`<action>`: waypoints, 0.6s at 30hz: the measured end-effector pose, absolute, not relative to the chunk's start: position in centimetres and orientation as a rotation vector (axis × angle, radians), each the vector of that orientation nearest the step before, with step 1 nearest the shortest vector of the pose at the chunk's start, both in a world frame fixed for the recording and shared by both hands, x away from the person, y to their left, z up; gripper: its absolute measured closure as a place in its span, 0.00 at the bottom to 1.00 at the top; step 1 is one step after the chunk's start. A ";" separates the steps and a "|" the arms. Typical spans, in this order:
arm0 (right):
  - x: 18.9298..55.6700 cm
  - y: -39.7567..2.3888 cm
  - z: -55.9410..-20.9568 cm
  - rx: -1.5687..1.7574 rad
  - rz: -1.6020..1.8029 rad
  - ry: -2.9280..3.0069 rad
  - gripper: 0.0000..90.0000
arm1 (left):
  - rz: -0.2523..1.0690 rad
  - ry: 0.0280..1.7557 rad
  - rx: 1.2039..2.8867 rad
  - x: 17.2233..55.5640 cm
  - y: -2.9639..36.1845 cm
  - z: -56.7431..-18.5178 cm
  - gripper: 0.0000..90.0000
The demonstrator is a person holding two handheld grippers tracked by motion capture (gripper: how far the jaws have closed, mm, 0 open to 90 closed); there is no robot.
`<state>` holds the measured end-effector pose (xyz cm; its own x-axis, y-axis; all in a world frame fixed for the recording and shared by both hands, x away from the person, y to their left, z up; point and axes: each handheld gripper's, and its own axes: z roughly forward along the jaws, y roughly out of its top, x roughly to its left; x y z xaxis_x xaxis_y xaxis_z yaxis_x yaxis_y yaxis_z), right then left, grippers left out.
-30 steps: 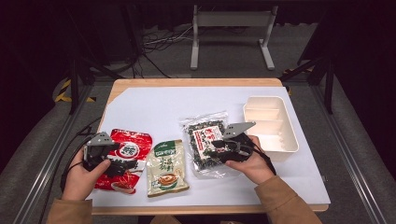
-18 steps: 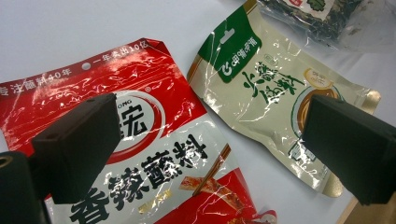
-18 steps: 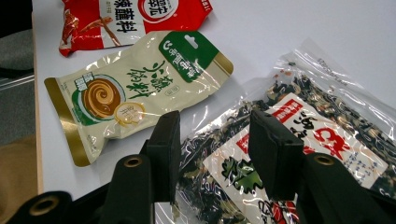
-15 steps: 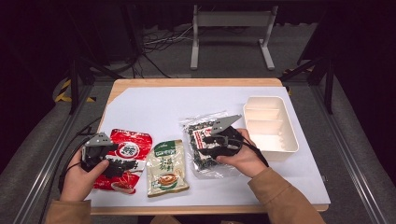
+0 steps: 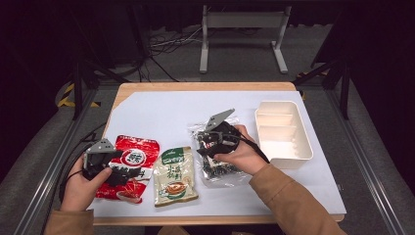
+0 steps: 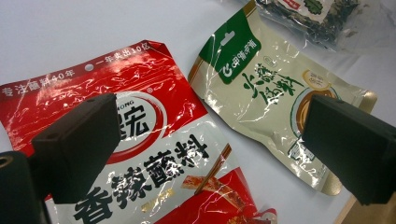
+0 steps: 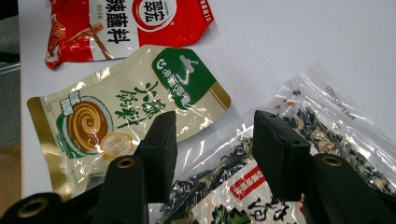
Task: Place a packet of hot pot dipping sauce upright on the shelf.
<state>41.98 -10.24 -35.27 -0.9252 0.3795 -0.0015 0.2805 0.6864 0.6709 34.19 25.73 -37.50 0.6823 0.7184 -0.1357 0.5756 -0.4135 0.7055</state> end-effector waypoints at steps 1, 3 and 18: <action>42.3 -9.9 -35.3 0.539 1.055 2.760 0.54 | 0.241 0.990 2.135 34.2 25.7 -37.5 0.06; 42.6 -9.6 -35.3 0.528 1.049 2.768 0.54 | 0.240 0.993 2.133 34.2 25.8 -37.6 0.06; 46.1 -6.9 -38.2 0.531 1.035 2.854 0.48 | 0.237 0.996 2.144 34.3 25.7 -37.8 0.06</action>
<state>46.15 -6.95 -38.21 -0.9390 0.3386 0.0608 0.2988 0.7152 0.6318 34.30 25.73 -37.81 0.6802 0.7204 -0.1358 0.5821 -0.4181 0.6974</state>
